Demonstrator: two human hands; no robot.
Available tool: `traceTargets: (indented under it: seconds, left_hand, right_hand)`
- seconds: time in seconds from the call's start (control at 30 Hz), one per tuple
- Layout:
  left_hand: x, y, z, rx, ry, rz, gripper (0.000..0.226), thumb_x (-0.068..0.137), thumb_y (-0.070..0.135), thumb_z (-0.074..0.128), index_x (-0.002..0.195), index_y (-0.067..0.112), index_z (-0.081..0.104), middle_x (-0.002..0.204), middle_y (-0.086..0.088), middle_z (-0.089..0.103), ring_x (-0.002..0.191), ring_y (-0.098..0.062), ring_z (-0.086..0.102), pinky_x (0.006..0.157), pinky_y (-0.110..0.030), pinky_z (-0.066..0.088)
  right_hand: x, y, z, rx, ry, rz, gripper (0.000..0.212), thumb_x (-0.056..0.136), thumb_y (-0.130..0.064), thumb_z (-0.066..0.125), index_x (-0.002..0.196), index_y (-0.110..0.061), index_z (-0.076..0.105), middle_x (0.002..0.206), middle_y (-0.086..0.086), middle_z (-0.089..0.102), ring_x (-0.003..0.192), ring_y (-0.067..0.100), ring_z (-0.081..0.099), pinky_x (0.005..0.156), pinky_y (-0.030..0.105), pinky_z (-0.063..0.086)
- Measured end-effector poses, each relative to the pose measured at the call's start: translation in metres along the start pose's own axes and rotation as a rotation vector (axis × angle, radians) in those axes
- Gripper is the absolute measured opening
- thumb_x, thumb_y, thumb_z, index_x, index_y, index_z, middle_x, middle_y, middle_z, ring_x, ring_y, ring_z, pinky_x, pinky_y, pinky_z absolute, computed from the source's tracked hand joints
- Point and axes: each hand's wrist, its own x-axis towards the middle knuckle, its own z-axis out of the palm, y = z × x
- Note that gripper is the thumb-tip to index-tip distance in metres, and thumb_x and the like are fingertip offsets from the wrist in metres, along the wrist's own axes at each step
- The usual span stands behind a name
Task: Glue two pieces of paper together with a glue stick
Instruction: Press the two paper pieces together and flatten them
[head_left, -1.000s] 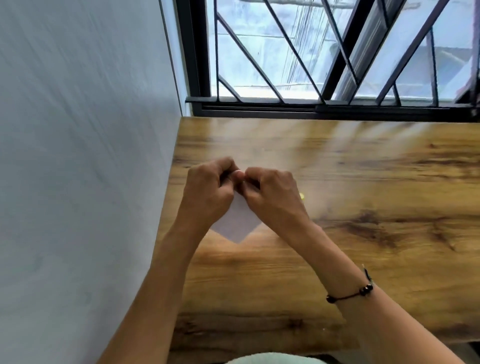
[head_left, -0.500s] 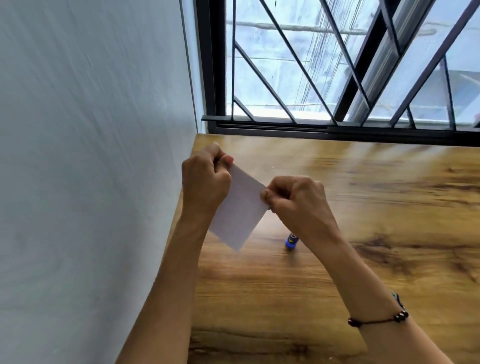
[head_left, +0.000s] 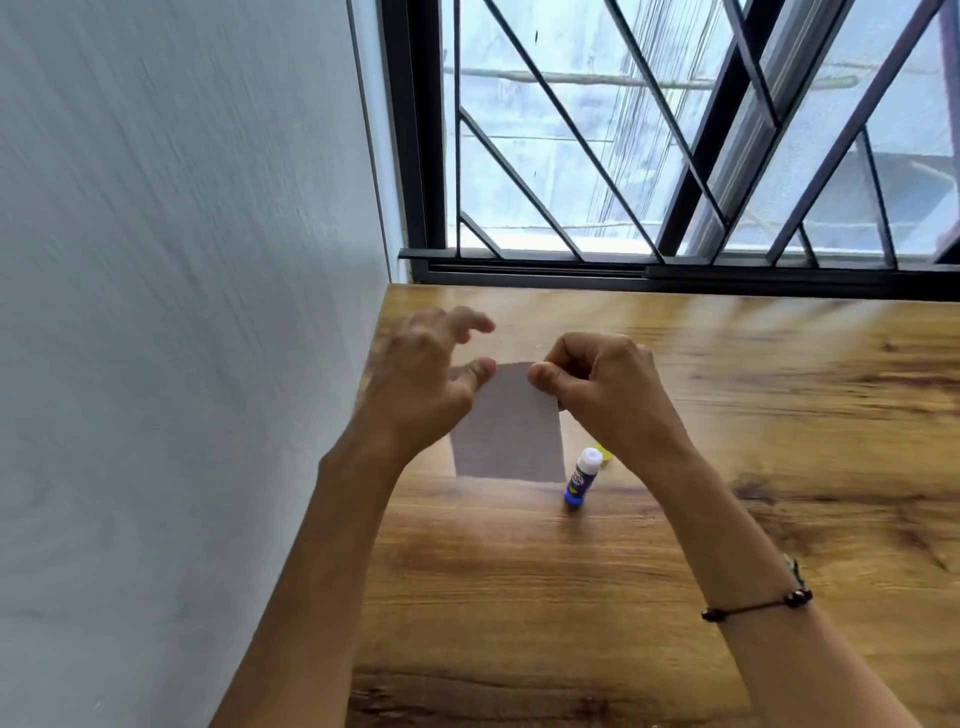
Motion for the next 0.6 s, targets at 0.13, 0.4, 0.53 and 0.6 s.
traceTargets:
  seconds: [0.13, 0.4, 0.53, 0.6]
  left_hand:
    - [0.0, 0.016, 0.002, -0.033, -0.062, 0.153, 0.008, 0.084, 0.011, 0.06, 0.09, 0.009, 0.065, 0.084, 0.003, 0.055, 0.072, -0.005, 0.048, 0.063, -0.013, 0.036]
    - [0.003, 0.02, 0.0, -0.139, 0.109, 0.09, 0.006, 0.08, 0.003, 0.062, 0.075, 0.003, 0.063, 0.069, 0.0, 0.054, 0.061, -0.001, 0.046, 0.055, -0.016, 0.037]
    - [0.003, 0.019, 0.004, -0.151, 0.14, 0.04, 0.007, 0.083, 0.005, 0.059, 0.076, 0.005, 0.061, 0.07, 0.0, 0.054, 0.061, -0.003, 0.047, 0.053, -0.011, 0.039]
    - [0.004, 0.017, 0.0, -0.192, 0.225, -0.049, 0.009, 0.085, 0.008, 0.057, 0.077, 0.005, 0.06, 0.069, 0.001, 0.053, 0.061, -0.004, 0.046, 0.053, -0.005, 0.04]
  right_hand:
    - [0.007, -0.007, -0.008, -0.077, -0.098, -0.112, 0.017, 0.08, -0.019, 0.068, 0.066, -0.011, 0.063, 0.055, -0.006, 0.054, 0.054, 0.008, 0.048, 0.051, 0.019, 0.038]
    - [0.007, -0.012, -0.008, 0.062, -0.064, -0.181, 0.019, 0.081, -0.025, 0.067, 0.066, -0.017, 0.058, 0.058, -0.013, 0.056, 0.05, -0.001, 0.049, 0.047, 0.01, 0.034]
    - [0.001, -0.001, -0.007, 0.075, -0.017, -0.126, 0.026, 0.08, -0.015, 0.067, 0.061, -0.026, 0.053, 0.048, -0.016, 0.049, 0.049, 0.002, 0.046, 0.047, 0.009, 0.031]
    - [-0.003, 0.008, -0.005, 0.057, -0.002, -0.076, 0.026, 0.079, -0.013, 0.067, 0.06, -0.024, 0.053, 0.049, -0.012, 0.051, 0.05, 0.005, 0.046, 0.048, 0.012, 0.033]
